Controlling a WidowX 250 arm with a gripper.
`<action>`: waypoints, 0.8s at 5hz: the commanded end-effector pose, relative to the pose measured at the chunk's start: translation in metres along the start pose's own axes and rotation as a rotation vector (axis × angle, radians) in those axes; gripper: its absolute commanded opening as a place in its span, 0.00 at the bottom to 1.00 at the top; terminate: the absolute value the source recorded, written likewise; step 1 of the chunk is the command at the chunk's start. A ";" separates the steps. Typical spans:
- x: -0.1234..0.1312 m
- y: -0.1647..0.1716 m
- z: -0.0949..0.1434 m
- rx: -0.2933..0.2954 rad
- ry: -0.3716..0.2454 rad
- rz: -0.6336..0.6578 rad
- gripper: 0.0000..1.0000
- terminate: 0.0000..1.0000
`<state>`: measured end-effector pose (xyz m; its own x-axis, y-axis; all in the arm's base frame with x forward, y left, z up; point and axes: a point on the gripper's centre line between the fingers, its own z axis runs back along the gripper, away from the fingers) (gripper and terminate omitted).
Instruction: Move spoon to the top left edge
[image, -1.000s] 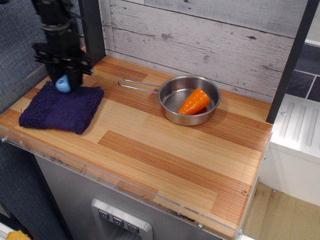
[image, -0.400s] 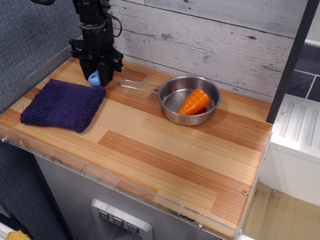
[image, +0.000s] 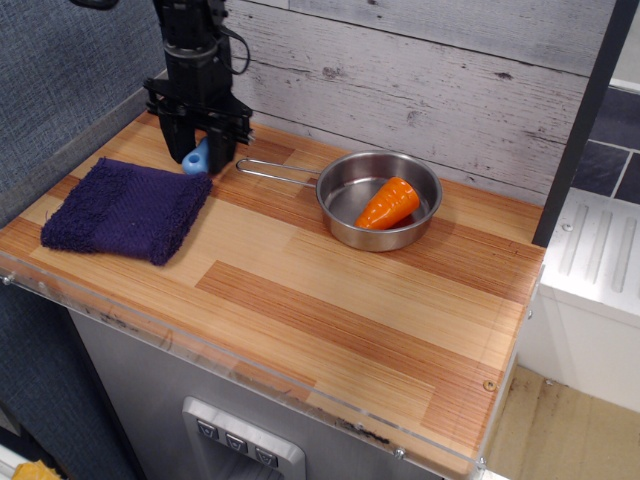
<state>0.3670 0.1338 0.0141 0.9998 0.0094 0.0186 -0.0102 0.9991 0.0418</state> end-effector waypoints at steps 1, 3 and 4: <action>-0.019 -0.034 0.088 -0.001 -0.168 -0.033 1.00 0.00; -0.072 -0.081 0.137 -0.043 -0.235 -0.078 1.00 0.00; -0.087 -0.096 0.128 -0.053 -0.183 -0.098 1.00 0.00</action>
<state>0.2822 0.0282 0.1207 0.9844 -0.0890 0.1516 0.0927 0.9955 -0.0173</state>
